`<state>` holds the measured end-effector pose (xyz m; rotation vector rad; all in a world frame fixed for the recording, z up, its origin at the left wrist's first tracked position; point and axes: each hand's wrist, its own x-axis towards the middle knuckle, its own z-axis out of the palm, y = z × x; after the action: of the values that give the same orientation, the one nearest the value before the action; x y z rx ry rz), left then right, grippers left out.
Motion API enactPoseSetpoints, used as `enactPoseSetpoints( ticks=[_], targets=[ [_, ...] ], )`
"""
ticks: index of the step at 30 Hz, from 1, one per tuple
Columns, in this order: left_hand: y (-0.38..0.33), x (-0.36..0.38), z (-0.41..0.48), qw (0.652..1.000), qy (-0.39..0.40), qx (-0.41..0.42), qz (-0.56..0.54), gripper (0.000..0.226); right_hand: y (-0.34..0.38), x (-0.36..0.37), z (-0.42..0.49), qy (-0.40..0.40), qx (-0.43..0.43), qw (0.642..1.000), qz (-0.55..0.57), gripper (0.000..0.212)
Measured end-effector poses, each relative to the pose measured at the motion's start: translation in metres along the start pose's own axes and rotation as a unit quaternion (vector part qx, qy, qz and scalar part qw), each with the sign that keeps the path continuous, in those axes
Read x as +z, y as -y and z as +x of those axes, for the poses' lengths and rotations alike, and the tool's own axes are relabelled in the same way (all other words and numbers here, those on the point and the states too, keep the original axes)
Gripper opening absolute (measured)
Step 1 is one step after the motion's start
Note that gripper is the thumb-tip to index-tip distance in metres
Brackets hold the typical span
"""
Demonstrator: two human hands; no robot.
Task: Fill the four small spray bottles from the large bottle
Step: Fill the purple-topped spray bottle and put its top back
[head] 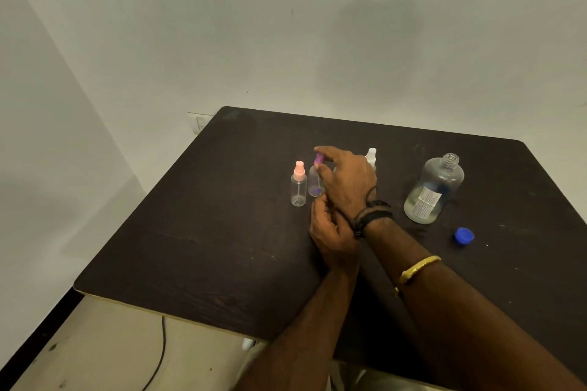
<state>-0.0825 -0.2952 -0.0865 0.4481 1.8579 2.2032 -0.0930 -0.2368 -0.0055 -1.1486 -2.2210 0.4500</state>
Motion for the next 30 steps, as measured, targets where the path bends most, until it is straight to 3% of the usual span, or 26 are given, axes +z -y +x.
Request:
enactPoseSetpoints(
  ticks=[4, 9, 14, 23, 30],
  targets=[
    [0.0, 0.001, -0.002, 1.0, -0.006, 0.019, -0.003, 0.059, -0.002, 0.003, 0.001, -0.019, -0.005, 1.0, 0.004, 0.031],
    [-0.008, -0.004, -0.002, 1.0, 0.024, -0.004, 0.016, 0.027, -0.004, 0.0, -0.005, -0.06, -0.022, 0.998, 0.024, 0.027],
    [-0.006, -0.011, -0.005, 0.996, 0.065, 0.047, 0.033, 0.037, -0.001, -0.014, -0.011, -0.124, -0.032, 0.989, 0.069, 0.027],
    [-0.01, -0.014, -0.005, 0.996, 0.085, 0.03, 0.024, 0.018, -0.011, -0.042, -0.03, -0.191, -0.061, 0.974, 0.108, 0.03],
    [-0.012, -0.016, -0.007, 0.994, 0.101, 0.037, 0.028, 0.037, -0.032, -0.06, -0.052, -0.191, -0.061, 0.975, 0.098, 0.034]
  ],
)
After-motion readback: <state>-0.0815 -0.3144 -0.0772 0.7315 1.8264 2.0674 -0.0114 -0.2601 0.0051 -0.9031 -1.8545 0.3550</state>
